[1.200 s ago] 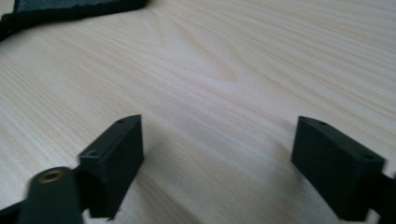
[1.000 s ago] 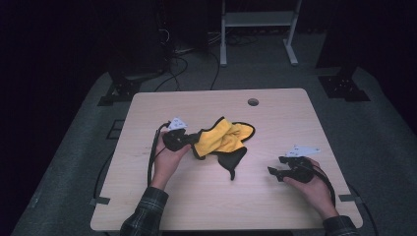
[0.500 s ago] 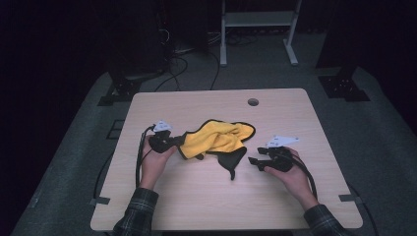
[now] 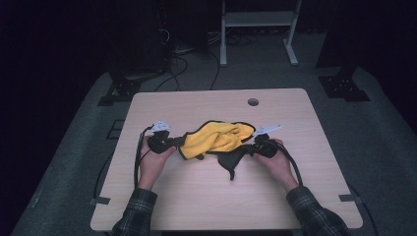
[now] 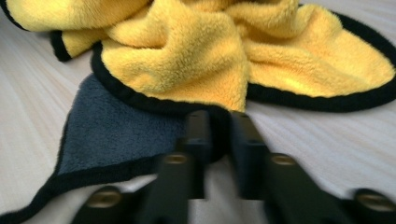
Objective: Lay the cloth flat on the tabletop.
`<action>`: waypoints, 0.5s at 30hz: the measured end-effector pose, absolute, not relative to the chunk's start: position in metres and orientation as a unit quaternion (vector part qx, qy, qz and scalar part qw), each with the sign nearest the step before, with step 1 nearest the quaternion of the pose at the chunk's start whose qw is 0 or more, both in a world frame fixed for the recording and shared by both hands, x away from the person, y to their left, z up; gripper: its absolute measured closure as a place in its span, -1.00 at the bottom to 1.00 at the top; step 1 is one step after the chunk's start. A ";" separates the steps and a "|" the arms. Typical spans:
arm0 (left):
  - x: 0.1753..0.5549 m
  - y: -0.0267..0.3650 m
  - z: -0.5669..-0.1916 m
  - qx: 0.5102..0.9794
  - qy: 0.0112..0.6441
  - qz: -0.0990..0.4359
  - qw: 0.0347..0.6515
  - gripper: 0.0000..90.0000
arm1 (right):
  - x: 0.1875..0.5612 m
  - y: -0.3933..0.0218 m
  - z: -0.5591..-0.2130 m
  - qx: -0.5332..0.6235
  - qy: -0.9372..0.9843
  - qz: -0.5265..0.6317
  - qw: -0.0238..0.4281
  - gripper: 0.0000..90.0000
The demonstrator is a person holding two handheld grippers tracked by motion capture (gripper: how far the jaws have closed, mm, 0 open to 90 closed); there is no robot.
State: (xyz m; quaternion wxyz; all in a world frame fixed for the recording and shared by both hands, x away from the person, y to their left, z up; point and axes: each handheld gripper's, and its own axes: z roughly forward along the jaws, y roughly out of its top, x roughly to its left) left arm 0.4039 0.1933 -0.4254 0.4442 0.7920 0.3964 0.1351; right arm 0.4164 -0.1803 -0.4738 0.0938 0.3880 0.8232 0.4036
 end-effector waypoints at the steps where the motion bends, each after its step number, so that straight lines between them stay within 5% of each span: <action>1: 0.402 0.194 -0.423 0.792 0.394 0.134 0.447 0.85 | 0.415 -0.182 -0.471 0.389 0.822 0.406 0.092 0.88; 15: 0.373 0.222 -0.402 0.775 0.403 0.146 0.464 0.85 | 0.382 -0.237 -0.423 0.392 0.799 0.437 0.133 0.92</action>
